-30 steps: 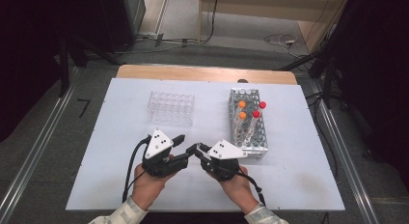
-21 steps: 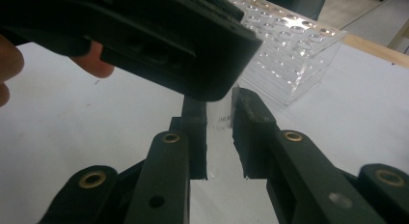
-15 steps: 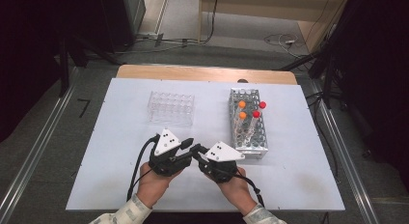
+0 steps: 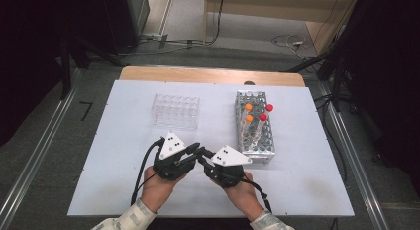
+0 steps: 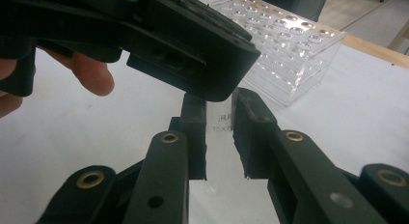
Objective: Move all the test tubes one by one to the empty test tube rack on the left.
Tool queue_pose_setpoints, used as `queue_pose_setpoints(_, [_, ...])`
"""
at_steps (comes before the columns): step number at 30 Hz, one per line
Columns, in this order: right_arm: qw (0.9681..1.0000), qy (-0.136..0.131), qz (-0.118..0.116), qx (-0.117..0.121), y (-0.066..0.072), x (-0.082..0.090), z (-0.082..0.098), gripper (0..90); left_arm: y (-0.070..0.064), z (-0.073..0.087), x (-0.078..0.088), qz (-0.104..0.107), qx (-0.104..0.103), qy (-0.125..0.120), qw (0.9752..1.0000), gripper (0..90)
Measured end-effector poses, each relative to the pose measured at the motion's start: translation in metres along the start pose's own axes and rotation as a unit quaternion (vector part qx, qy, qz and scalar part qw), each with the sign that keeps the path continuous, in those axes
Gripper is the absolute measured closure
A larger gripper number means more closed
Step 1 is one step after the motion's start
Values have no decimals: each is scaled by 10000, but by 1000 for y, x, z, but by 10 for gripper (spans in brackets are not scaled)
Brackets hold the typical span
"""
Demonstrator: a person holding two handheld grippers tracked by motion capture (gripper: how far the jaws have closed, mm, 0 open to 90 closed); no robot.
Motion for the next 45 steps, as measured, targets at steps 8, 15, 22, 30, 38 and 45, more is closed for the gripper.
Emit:
queue_pose_setpoints(8, [9996,95,-237,-142,-3,1,0,488,4,-1,2,-66,28,-49,10000,768])
queue_pose_setpoints(15, [9990,255,-326,-180,-9,10,3,344,9,-3,4,-107,74,-69,9999,768])
queue_pose_setpoints(22, [9992,196,-271,-207,-18,33,6,336,19,-15,10,-210,109,-214,9995,768])
queue_pose_setpoints(30, [9993,195,-155,-296,-33,61,18,331,44,-41,10,-531,164,-318,9979,768])
queue_pose_setpoints(38, [9990,172,-14,-403,-47,79,27,332,65,-64,2,-835,113,-296,9960,768])
queue_pose_setpoints(45, [9987,148,103,-471,-57,87,31,332,82,-77,-14,-1012,151,-185,9946,768])
Point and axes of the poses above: each handheld gripper's, and its own axes: x roughly backward along the jaws, z roughly out of its underside, y roughly to its left, the point moved 6 cm from there along -x, roughly forward along the jaws, and after that the axes turned 6 degrees about z, right-handed, at the moved point
